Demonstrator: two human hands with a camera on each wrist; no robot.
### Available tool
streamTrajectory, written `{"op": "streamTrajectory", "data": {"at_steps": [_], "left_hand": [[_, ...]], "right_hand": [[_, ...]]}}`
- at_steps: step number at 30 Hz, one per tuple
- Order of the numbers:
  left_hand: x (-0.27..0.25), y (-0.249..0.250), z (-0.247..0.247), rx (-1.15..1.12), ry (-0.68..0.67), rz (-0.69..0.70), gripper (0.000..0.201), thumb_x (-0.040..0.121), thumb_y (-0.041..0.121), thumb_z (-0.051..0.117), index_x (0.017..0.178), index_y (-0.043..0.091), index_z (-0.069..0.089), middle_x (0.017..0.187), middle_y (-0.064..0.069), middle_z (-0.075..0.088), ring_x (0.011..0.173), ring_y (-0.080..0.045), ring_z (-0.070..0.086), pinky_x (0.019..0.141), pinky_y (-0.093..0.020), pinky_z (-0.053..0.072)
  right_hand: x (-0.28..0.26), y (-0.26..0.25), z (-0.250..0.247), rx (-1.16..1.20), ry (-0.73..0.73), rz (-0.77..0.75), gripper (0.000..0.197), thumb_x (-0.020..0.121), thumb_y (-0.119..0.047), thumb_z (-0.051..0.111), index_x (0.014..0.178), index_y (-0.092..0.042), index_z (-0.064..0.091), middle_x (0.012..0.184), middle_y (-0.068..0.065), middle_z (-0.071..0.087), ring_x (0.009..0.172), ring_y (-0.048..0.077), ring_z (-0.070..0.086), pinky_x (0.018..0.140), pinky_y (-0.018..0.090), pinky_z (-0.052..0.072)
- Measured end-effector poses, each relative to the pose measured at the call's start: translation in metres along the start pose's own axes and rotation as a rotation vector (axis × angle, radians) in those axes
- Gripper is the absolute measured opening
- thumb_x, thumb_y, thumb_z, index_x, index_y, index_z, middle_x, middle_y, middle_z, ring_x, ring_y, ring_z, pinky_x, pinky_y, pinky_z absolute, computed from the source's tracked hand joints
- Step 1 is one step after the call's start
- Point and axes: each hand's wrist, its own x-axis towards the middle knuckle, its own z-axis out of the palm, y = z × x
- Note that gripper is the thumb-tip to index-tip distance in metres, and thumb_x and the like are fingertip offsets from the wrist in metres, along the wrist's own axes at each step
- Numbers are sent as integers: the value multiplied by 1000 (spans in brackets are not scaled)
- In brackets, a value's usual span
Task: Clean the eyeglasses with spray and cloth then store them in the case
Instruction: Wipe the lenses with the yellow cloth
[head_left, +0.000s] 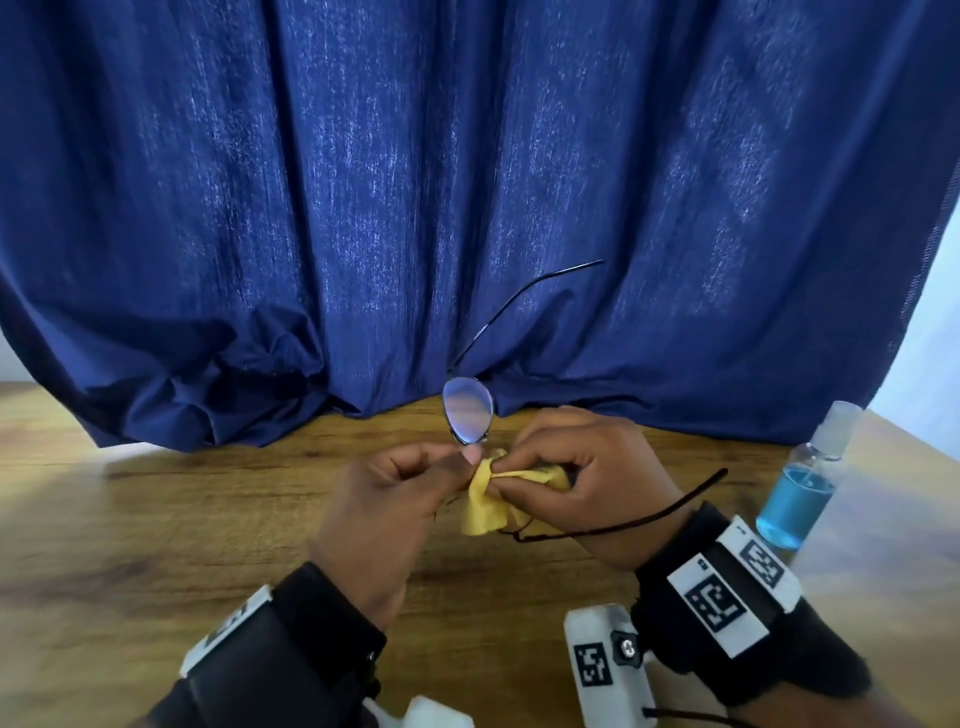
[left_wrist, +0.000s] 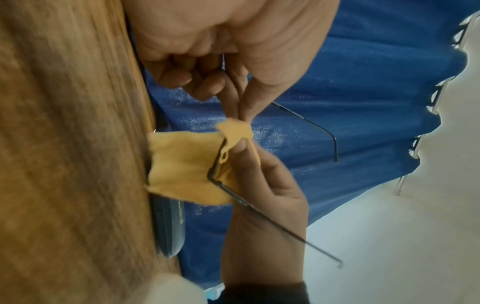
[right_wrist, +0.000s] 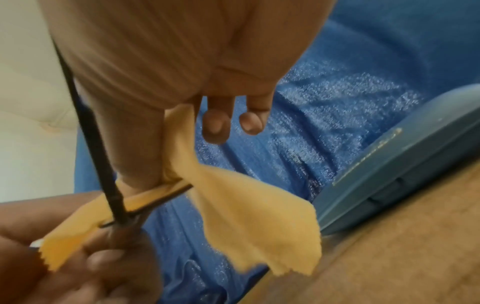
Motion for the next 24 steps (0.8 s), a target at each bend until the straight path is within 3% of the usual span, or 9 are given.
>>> {"op": "streamTrajectory", "data": {"at_steps": [5,10,14,19,24], "left_hand": [[6,1,-6,-25,49,12,15,88,13,73,94,0,79,60,10,70,49,7,58,52,-5,45],[-3,2,2,2,-26,-4,15,90,12,72,91,0,80,63,7,73,50,7,60,53,-6,46],[5,5,-6,-6,35,38,15,87,14,74,94,2,80,60,12,70,51,9,59,57,-7,46],[-5,5,2,44,-21,73,11,88,10,73,87,1,80,62,7,74,51,8,60,53,-4,45],[-4,9,1,35,-34,89,13,90,10,71,90,1,80,62,6,74,52,7,62,53,-5,46]], "right_hand": [[0,5,-10,-7,-110,90,7,78,-29,83,76,-26,77,76,-12,70,74,9,66,66,31,53],[1,-1,-3,-6,9,82,14,75,-31,86,73,-22,76,72,-11,68,70,8,63,62,24,49],[1,-1,-9,42,-156,131,16,71,-34,88,73,-24,76,76,-11,70,76,11,65,65,24,50],[2,0,-6,-53,44,215,22,67,-41,88,74,-26,73,75,-12,72,75,7,65,64,26,51],[2,-2,-2,-28,44,322,34,66,-52,85,68,-26,63,64,-9,65,58,2,56,53,18,43]]}}
